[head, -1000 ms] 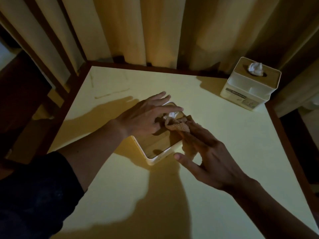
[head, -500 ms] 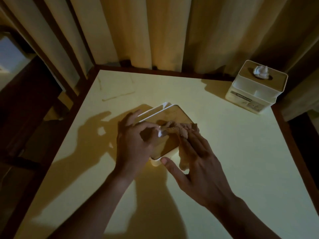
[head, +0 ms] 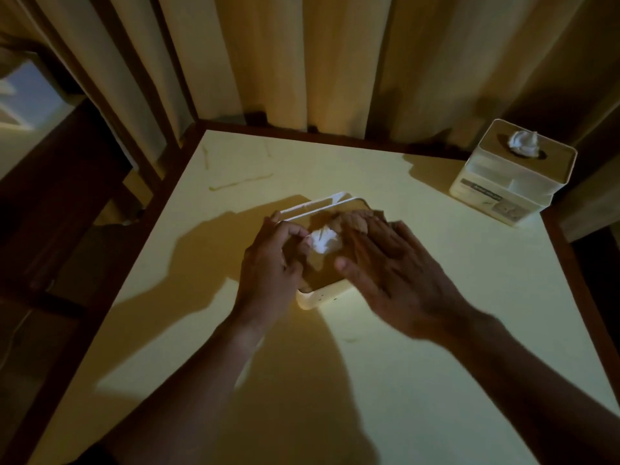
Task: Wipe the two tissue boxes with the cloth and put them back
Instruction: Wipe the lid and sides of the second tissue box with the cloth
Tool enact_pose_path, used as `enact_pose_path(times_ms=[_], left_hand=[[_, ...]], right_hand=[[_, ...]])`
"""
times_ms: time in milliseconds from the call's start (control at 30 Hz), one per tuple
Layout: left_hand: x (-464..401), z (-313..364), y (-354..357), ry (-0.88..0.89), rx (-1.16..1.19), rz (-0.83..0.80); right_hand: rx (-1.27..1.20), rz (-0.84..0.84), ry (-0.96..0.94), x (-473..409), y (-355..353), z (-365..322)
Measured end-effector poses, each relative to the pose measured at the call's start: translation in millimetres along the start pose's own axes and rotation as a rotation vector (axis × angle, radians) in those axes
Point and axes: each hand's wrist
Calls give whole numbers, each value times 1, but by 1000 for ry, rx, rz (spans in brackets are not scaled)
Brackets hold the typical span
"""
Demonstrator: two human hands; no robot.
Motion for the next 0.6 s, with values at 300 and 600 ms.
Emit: enact_pose_path(times_ms=[300,600], left_hand=[[-13,-9,-8,37,45,-78],[-15,-12,-4,81,78,-116]], right_hand=[[-100,-90,-175,-39,0,-7],[-87,-63,148,-2,-1,5]])
Point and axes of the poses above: each hand's wrist, its own x-axis away from the middle knuckle, its own y-axis out of the palm, z = x × y, and after that the axes turned 11 degrees about x, right-handed
